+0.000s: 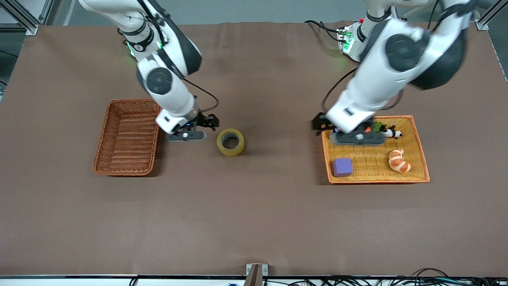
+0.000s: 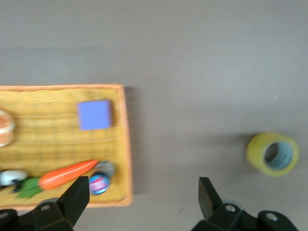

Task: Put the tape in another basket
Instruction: 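Grasp the tape with the right gripper while the left gripper withdraws, then lower the tape into the brown basket and open the right gripper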

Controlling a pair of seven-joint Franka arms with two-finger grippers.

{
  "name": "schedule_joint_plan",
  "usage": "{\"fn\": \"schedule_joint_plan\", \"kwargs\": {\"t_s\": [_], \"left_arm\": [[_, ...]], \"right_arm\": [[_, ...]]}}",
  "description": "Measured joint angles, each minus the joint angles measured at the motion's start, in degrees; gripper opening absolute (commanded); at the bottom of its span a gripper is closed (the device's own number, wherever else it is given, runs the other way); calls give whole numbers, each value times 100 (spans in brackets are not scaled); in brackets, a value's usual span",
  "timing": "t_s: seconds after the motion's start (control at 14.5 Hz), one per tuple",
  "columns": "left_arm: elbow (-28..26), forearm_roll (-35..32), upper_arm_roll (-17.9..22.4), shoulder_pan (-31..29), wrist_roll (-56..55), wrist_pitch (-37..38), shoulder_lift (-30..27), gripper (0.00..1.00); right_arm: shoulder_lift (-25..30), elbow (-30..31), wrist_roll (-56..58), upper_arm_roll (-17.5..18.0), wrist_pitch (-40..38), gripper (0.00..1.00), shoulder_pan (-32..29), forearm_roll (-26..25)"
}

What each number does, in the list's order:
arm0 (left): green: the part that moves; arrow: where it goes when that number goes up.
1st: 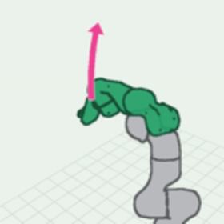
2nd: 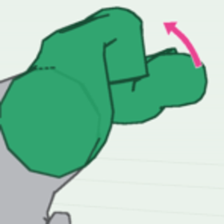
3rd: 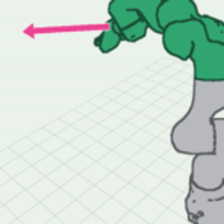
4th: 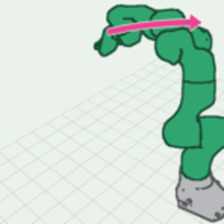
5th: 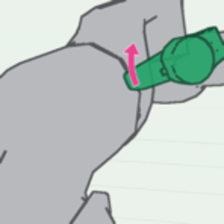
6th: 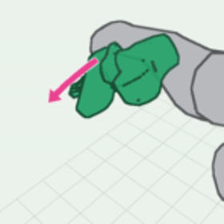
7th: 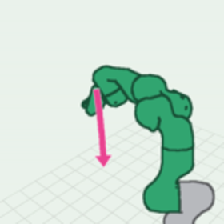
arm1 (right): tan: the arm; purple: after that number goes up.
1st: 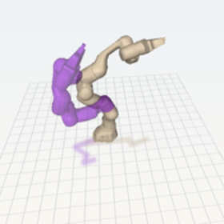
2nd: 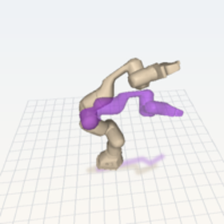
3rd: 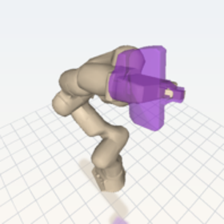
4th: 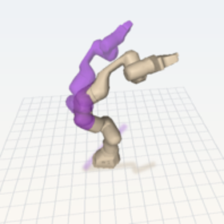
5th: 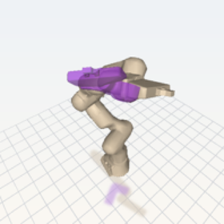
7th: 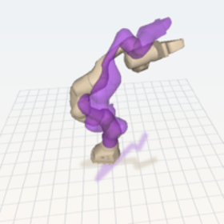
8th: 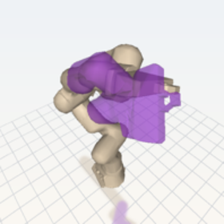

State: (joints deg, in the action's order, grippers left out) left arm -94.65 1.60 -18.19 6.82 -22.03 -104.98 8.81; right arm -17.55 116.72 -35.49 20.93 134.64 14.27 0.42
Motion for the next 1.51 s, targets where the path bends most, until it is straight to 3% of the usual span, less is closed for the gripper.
{"fn": "schedule_joint_plan", "kwargs": {"t_s": [0.14,0.28,0.69,0.83,0.89,0.96,1.1,1.17,1.51], "left_arm": [[-70,264,0,-520,308,630,-356,100],[-92,409,6,-912,527,806,-602,100],[-128,168,-1,-957,874,858,-1107,100],[-123,122,-1,-958,961,860,-1155,100],[-123,30,-4,-957,983,861,-1148,100],[-123,-51,-12,-957,1010,861,-1135,100],[-124,-77,-17,-956,1058,861,-1111,100],[-124,-78,-17,-956,1058,861,-1101,100],[-138,-78,-5,-995,1059,871,-1053,100]], "right_arm": [[-472,-1,-395,31,512,100,202,-284],[-849,-43,-559,28,762,100,261,-472],[-1296,-381,-571,-53,829,100,120,-635],[-1444,-382,-571,-45,966,96,125,-748],[-1525,-383,-572,-46,1008,80,125,-814],[-1586,-388,-572,-49,1045,55,123,-852],[-1641,-403,-572,-54,1061,16,122,-863],[-1642,-407,-572,-51,1061,1,123,-864],[-1670,-657,-913,-51,591,0,125,-954]]}}
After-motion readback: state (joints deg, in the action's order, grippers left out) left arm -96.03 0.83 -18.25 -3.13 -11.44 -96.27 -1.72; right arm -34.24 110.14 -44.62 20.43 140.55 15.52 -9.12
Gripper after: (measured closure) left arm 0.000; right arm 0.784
